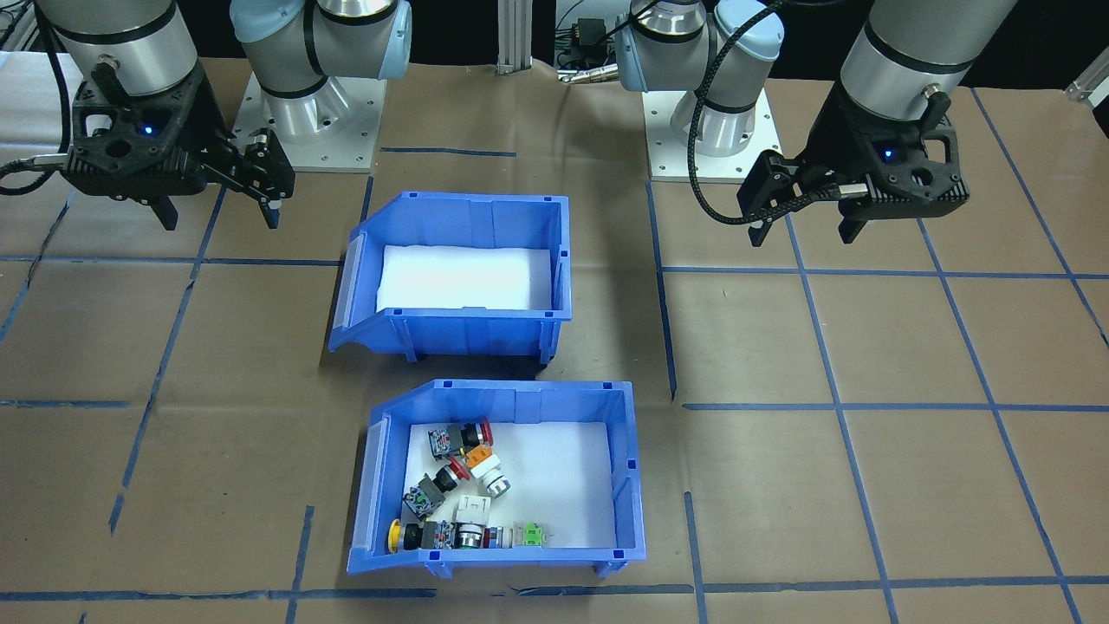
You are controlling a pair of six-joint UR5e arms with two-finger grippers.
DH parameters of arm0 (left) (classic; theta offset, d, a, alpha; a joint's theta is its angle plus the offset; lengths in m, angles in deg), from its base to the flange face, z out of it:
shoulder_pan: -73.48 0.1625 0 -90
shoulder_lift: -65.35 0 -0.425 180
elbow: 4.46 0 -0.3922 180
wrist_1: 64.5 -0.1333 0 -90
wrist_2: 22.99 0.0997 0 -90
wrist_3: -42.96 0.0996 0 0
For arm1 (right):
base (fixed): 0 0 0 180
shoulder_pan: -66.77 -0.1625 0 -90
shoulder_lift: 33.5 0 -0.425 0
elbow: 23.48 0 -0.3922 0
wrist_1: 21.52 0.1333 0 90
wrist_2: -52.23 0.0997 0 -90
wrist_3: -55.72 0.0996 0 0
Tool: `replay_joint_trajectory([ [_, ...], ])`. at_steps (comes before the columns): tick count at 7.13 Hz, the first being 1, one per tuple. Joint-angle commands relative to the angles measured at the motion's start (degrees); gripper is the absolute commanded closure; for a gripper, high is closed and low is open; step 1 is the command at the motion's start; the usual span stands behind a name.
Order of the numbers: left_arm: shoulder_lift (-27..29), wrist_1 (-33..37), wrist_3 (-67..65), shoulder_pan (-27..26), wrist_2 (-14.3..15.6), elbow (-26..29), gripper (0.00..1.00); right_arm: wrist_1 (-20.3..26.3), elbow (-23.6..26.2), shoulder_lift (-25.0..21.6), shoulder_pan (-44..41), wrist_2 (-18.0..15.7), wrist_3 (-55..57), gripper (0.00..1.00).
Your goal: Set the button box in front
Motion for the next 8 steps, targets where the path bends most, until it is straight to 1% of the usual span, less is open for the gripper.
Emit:
replay_joint_trajectory([
  [1,-0.09,0.07,0.00,0.00,0.00,-0.08,0.01,1.44,1.49,-0.34,-0.48,1.08,7.71,0.00],
  [2,-0.09,-0.02,0.00,0.00,0.00,0.01,0.01,1.44,1.58,-0.60,-0.40,2.40,7.73,0.00],
  [8,0.09,-0.02,0.00,0.00,0.00,0.01,0.01,1.27,1.67,-0.61,-0.40,2.41,7.12,0.00],
])
